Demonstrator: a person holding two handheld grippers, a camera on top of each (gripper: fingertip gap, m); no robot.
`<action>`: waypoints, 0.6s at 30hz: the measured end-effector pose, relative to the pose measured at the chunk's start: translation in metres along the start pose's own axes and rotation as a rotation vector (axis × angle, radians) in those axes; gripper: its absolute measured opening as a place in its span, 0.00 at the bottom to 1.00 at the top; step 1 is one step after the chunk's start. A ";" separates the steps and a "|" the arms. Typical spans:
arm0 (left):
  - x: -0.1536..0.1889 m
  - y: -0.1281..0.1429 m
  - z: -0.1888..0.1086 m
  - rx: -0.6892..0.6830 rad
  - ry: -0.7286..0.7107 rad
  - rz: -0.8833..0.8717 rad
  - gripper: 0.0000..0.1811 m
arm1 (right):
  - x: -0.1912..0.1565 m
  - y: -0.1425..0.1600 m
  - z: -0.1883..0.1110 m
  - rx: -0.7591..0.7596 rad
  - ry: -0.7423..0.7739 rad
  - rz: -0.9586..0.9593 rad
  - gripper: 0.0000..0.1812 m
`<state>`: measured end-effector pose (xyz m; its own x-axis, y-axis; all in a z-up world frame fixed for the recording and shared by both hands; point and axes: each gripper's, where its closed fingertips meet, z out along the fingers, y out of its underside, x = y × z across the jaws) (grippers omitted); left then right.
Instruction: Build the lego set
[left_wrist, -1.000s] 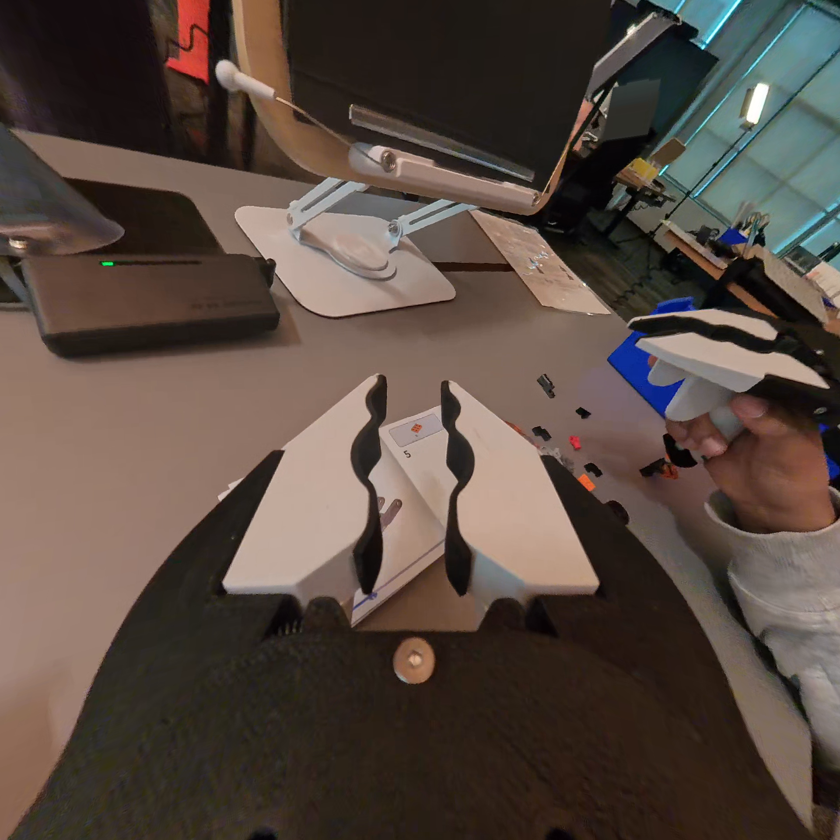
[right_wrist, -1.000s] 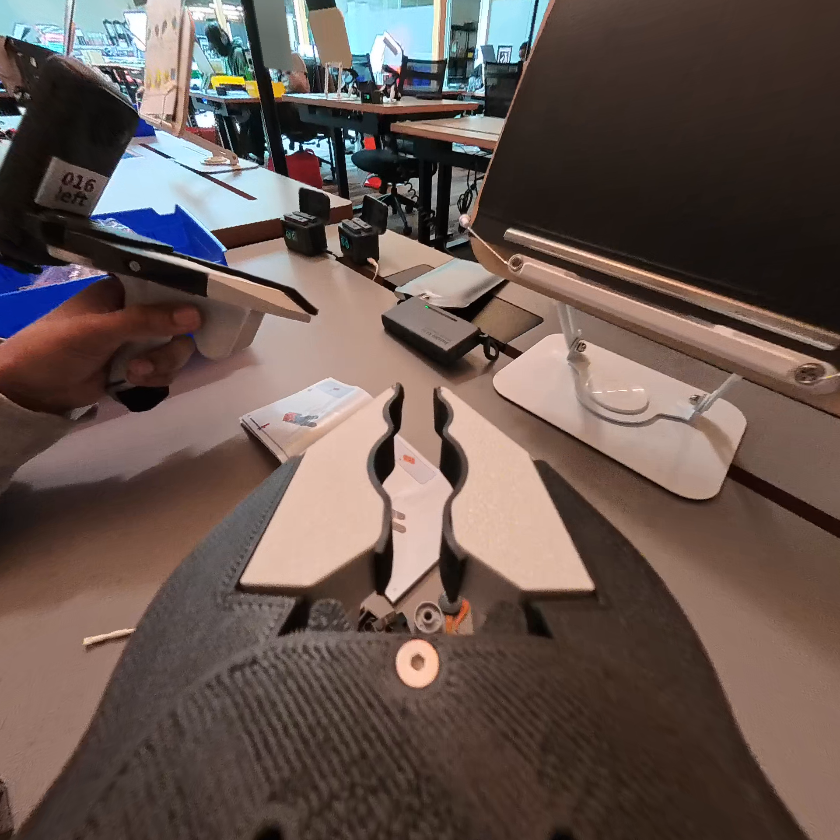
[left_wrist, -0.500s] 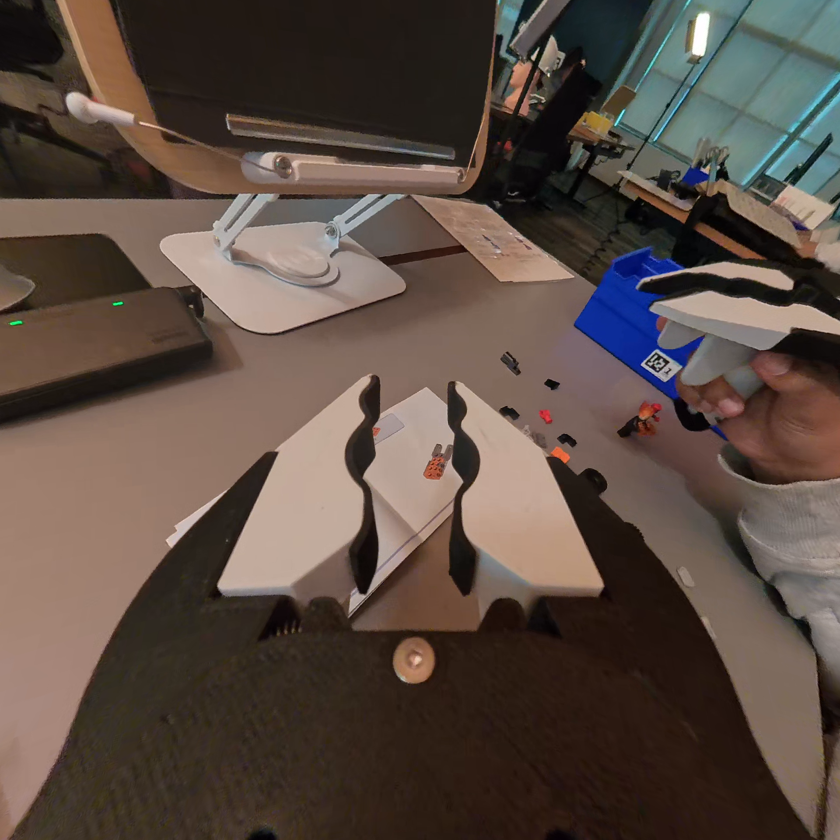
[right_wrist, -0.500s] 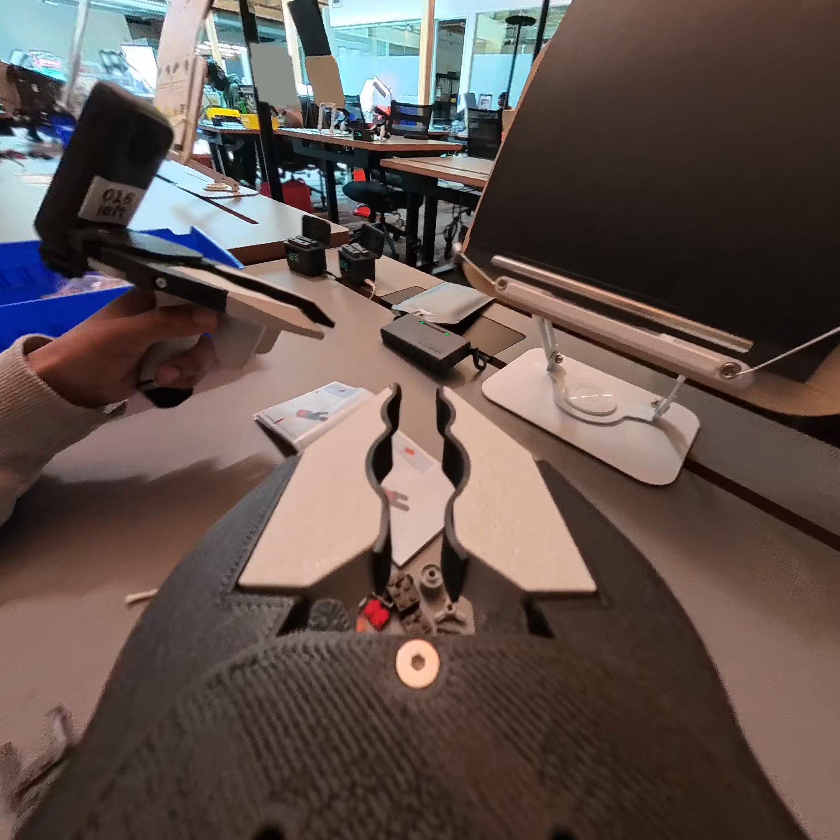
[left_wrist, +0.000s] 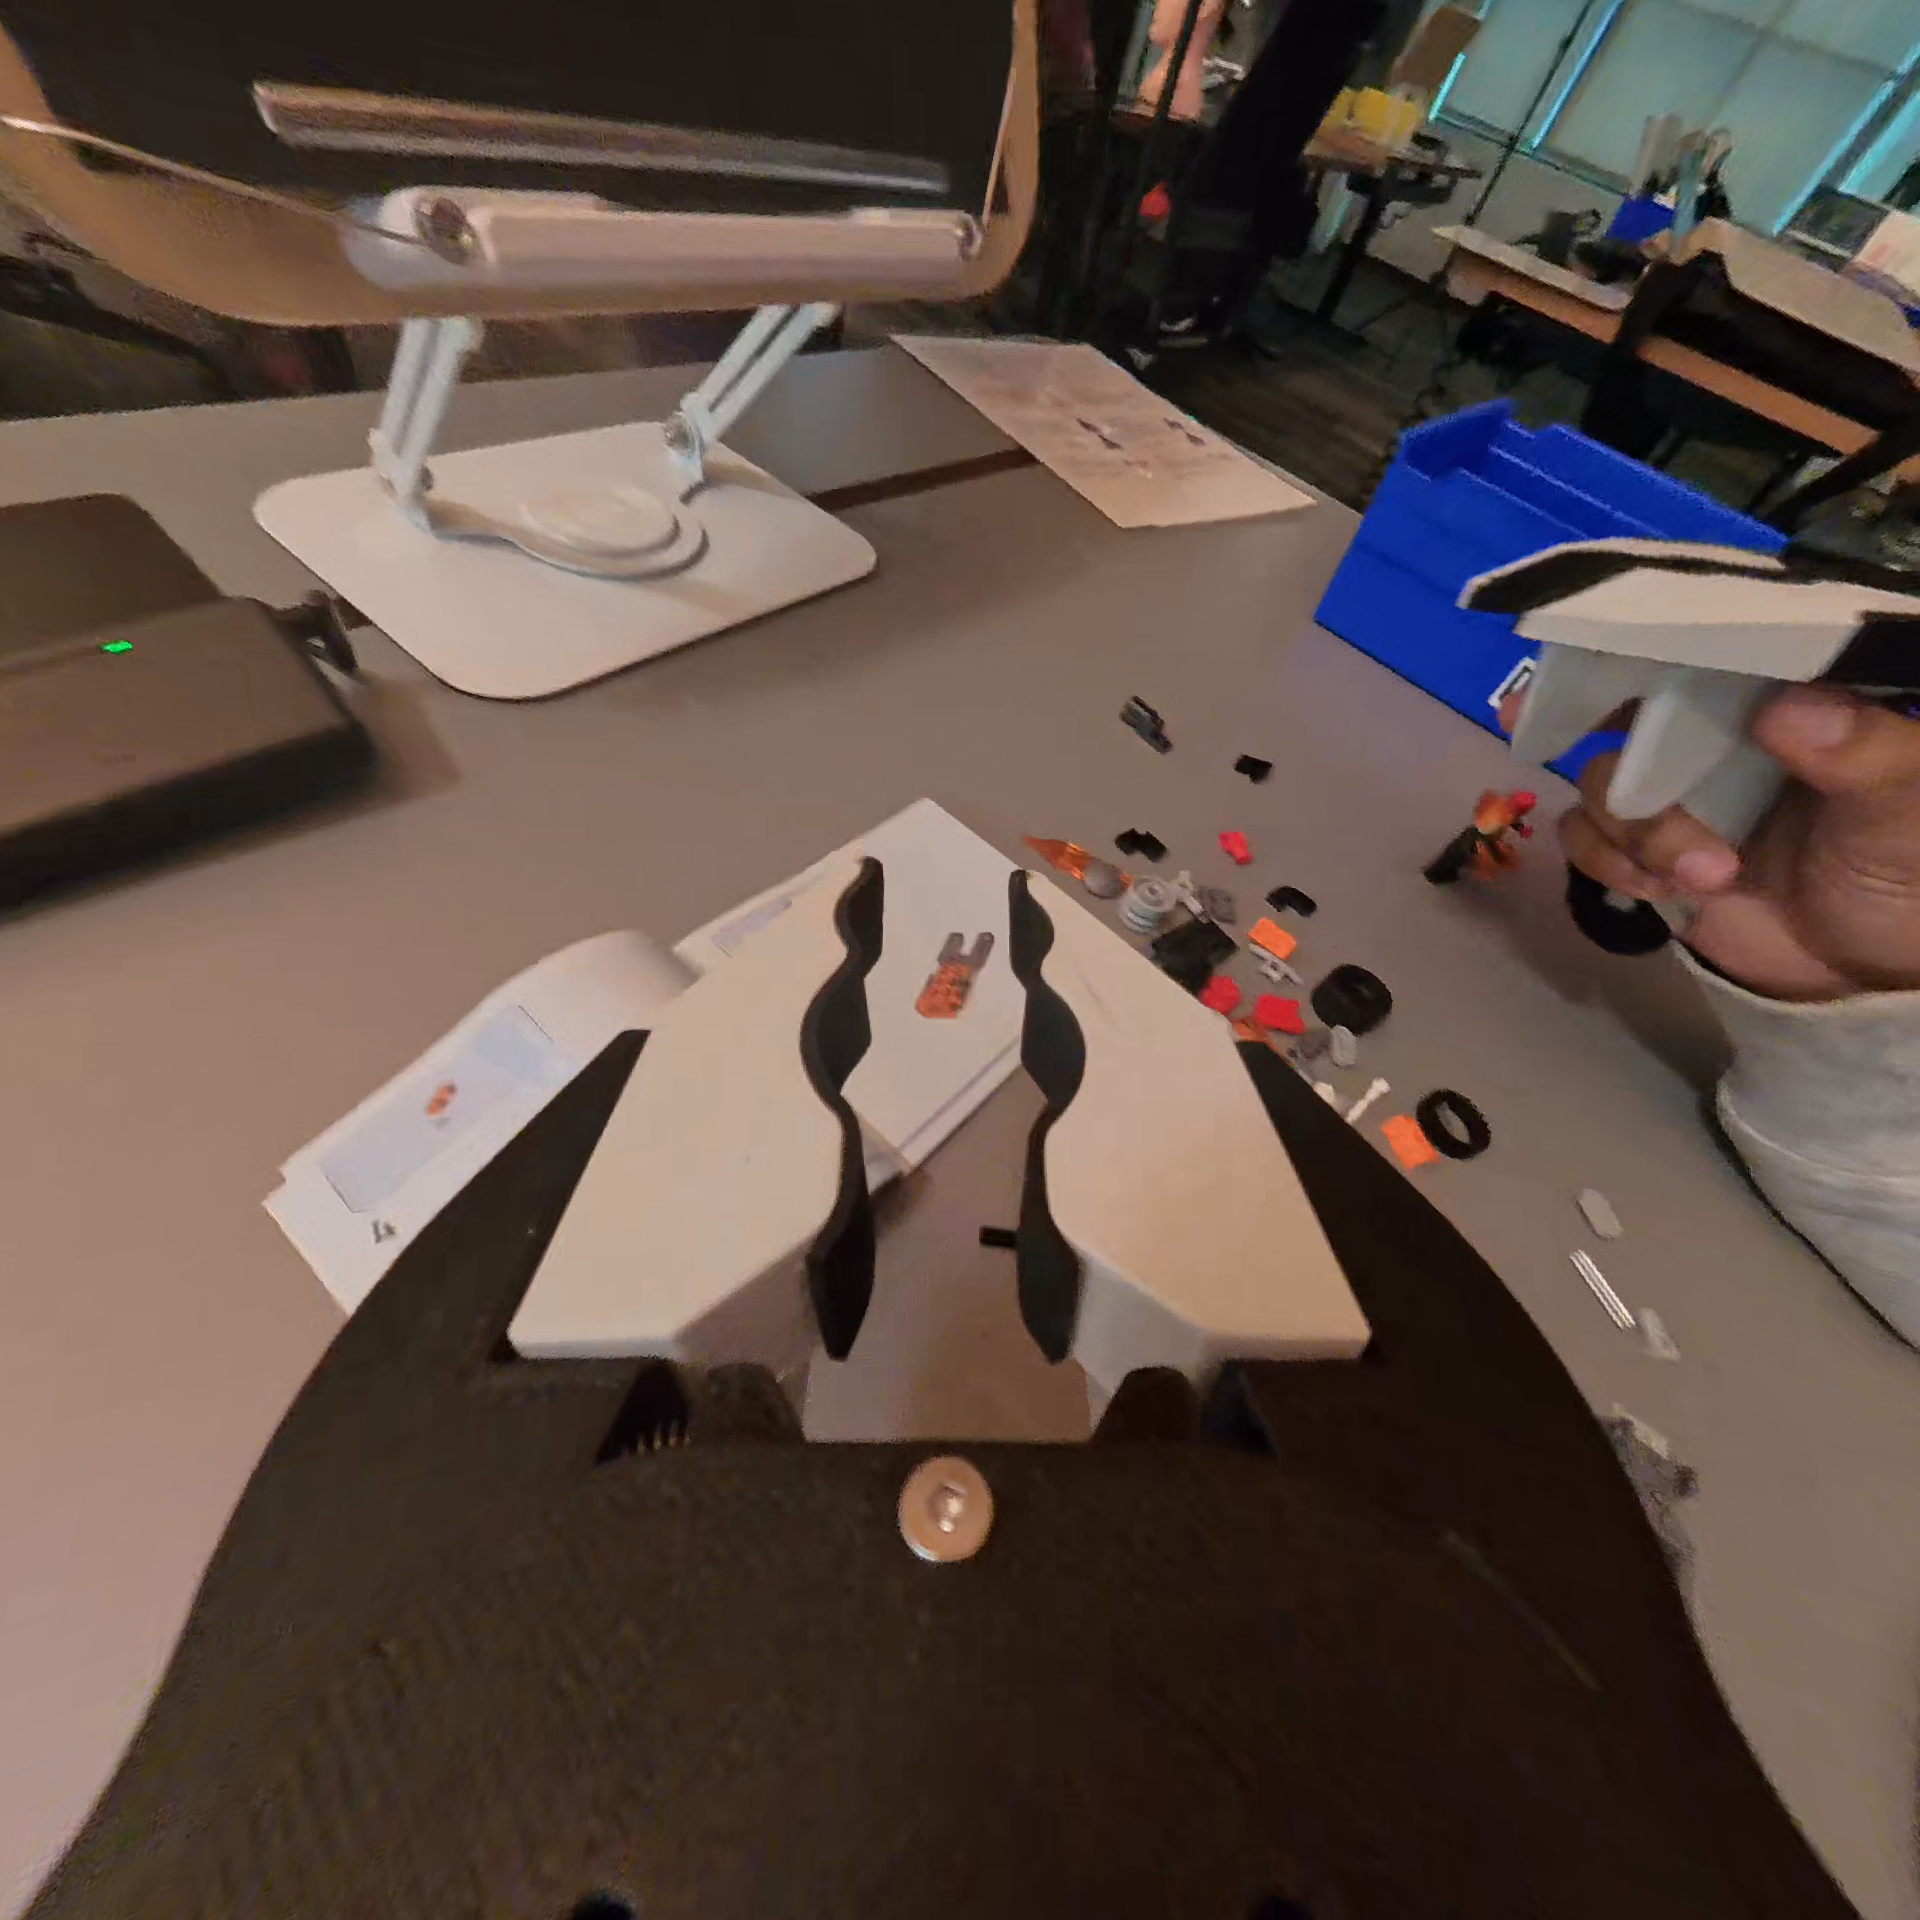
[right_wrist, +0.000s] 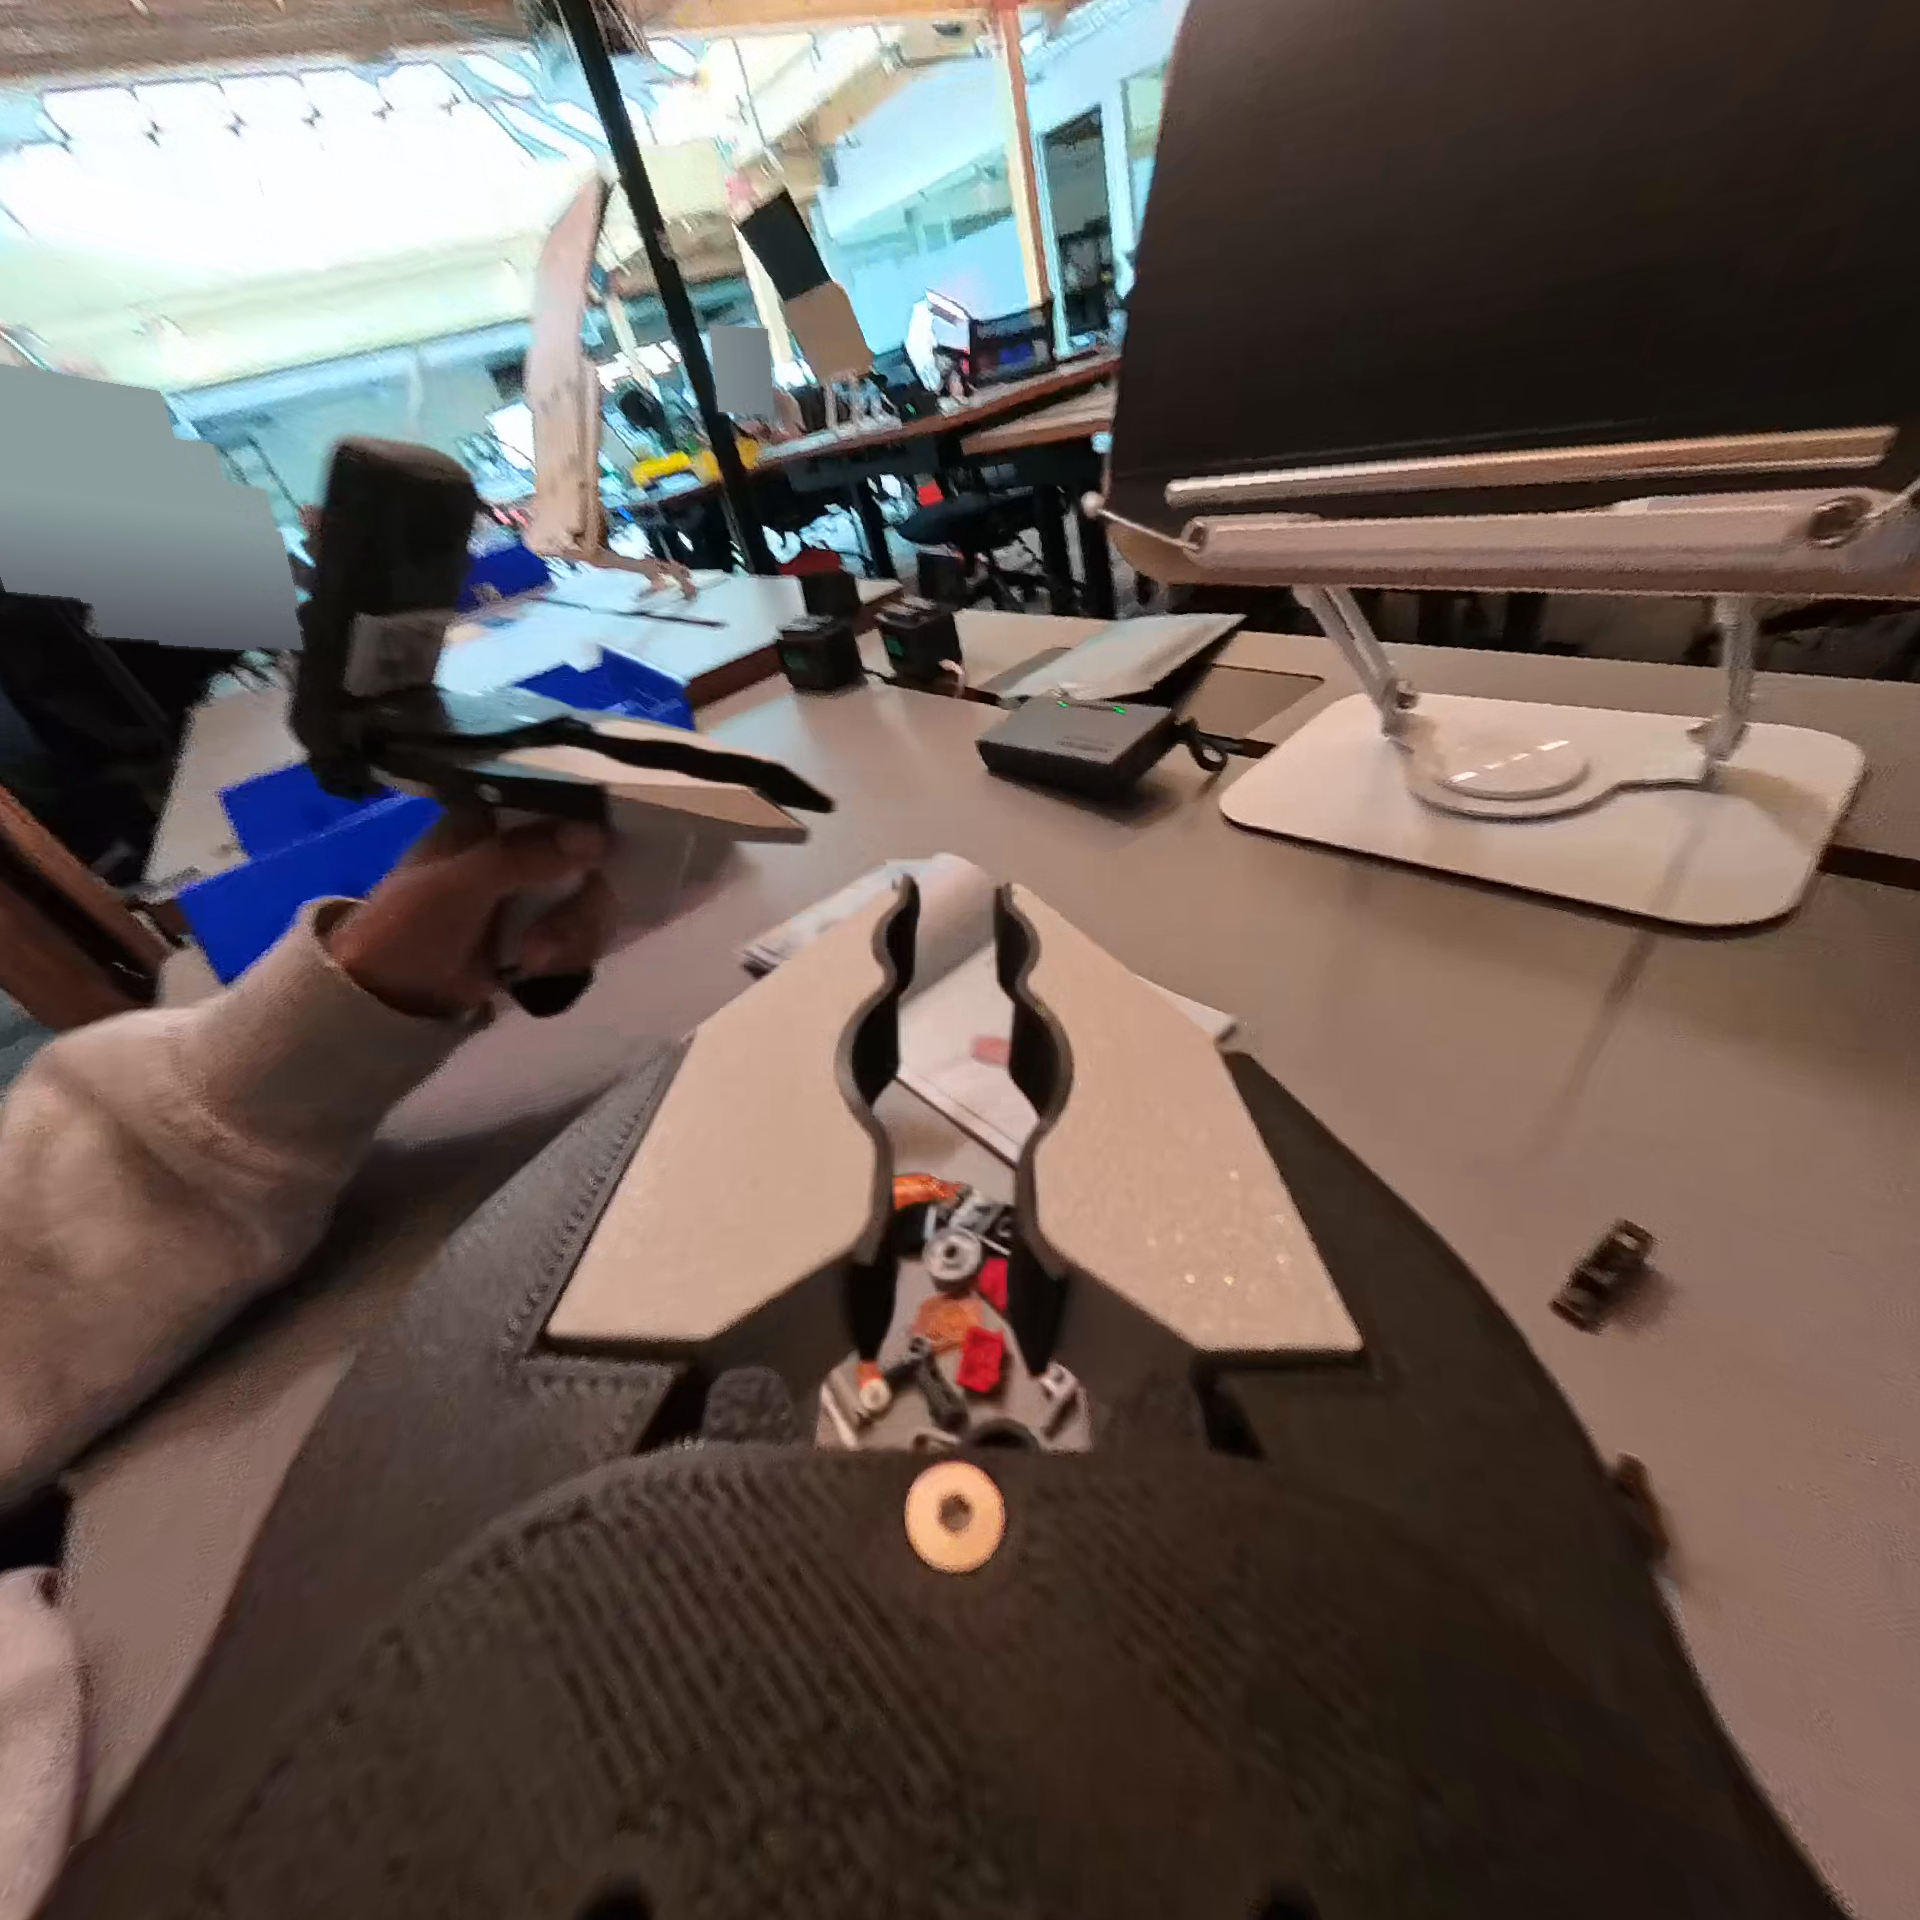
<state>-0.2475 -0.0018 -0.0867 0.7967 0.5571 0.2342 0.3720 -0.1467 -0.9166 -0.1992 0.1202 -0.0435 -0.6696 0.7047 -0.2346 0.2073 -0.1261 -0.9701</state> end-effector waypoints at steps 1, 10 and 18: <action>0.002 0.003 -0.001 -0.008 -0.005 0.006 0.12 | 0.003 0.003 0.000 -0.021 0.022 -0.021 0.07; 0.000 0.016 0.006 -0.074 -0.036 0.039 0.10 | 0.001 -0.002 -0.002 -0.007 0.028 -0.041 0.06; 0.011 0.030 0.017 -0.141 -0.015 0.096 0.09 | -0.003 -0.002 0.000 -0.016 0.046 -0.101 0.05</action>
<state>-0.2359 0.0137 -0.1169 0.8248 0.5473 0.1421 0.3586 -0.3120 -0.8798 -0.1973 0.1185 -0.0410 -0.6541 0.7448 -0.1322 0.1516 -0.0422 -0.9875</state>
